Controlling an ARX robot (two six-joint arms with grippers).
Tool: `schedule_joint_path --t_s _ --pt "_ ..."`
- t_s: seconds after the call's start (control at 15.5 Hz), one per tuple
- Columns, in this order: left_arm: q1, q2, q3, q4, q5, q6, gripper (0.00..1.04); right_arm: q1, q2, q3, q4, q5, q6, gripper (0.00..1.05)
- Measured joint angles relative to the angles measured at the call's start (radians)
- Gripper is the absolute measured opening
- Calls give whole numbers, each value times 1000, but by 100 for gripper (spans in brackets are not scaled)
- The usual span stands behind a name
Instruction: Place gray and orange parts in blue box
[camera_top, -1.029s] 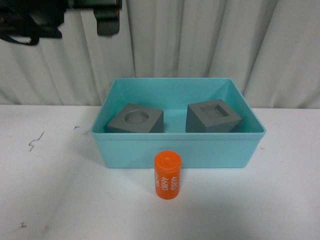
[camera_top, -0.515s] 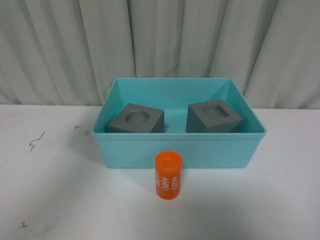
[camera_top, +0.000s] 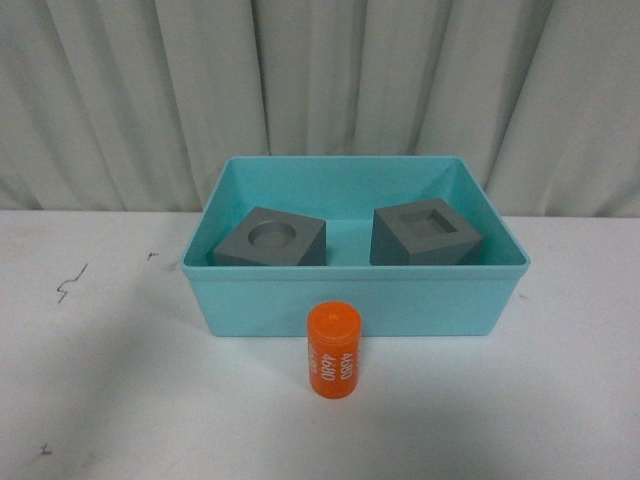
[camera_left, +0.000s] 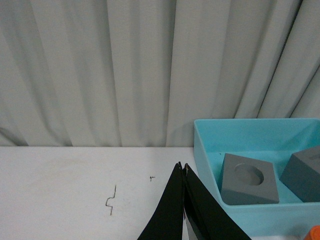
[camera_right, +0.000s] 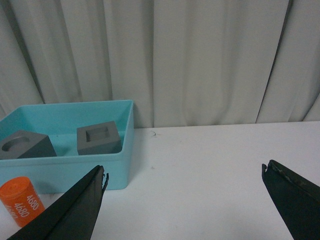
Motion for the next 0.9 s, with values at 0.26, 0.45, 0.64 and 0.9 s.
schedule_joint_path --t_s 0.26,0.45,0.64,0.9 --pt "101 -139 -86 -59 81 0 2 0 0 0 0 0 0 98" --pt "95 -264 -134 -136 93 0 2 0 0 0 0 0 0 98" --pt "95 -354 -162 -183 93 0 2 0 0 0 0 0 0 98" --pt "95 -489 -191 -279 93 0 2 0 0 0 0 0 0 98"
